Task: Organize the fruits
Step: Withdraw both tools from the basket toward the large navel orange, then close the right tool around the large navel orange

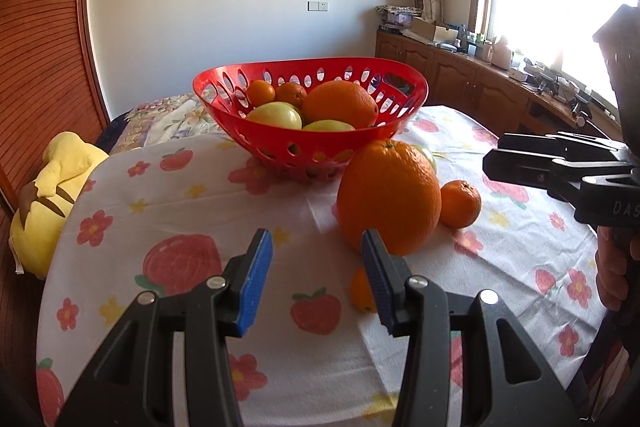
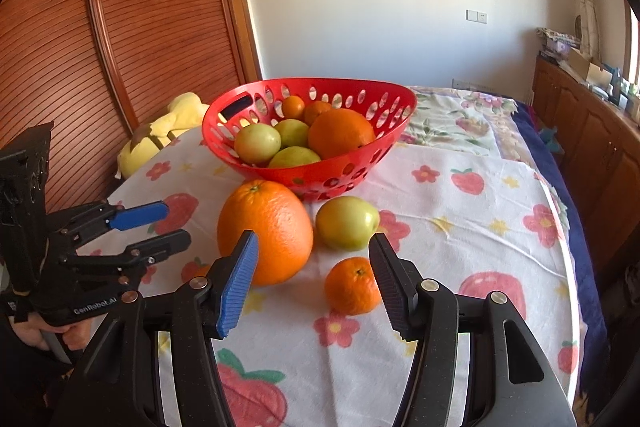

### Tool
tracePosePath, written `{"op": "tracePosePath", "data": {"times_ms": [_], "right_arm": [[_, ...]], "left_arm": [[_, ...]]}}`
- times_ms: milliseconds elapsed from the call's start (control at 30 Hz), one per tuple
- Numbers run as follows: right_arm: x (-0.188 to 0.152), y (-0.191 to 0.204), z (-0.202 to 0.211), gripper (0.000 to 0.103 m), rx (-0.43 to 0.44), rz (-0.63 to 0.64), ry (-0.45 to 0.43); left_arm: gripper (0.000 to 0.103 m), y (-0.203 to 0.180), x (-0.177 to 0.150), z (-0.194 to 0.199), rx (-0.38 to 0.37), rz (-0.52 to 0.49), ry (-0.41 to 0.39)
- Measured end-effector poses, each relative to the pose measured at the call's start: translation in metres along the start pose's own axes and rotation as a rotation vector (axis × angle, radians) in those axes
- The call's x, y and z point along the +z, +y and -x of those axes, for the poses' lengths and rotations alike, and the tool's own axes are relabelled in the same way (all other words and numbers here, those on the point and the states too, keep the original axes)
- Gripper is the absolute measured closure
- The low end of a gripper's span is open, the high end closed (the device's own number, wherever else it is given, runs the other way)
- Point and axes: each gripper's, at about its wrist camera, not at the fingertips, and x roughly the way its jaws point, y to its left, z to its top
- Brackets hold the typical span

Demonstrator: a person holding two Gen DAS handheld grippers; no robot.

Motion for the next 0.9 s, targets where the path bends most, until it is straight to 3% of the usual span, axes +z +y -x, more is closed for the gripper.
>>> {"op": "tracePosePath", "data": {"times_ms": [333, 900], "right_arm": [[-0.005, 0.013, -0.015, 0.033, 0.014, -0.001, 0.029], [0.003, 0.032, -0.055, 0.031, 0.026, 0.055, 0.069]], "left_arm": [[0.057, -0.001, -0.013, 0.007, 0.002, -0.001, -0.009], [0.057, 0.002, -0.021, 0.008, -0.005, 0.014, -0.024]]}}
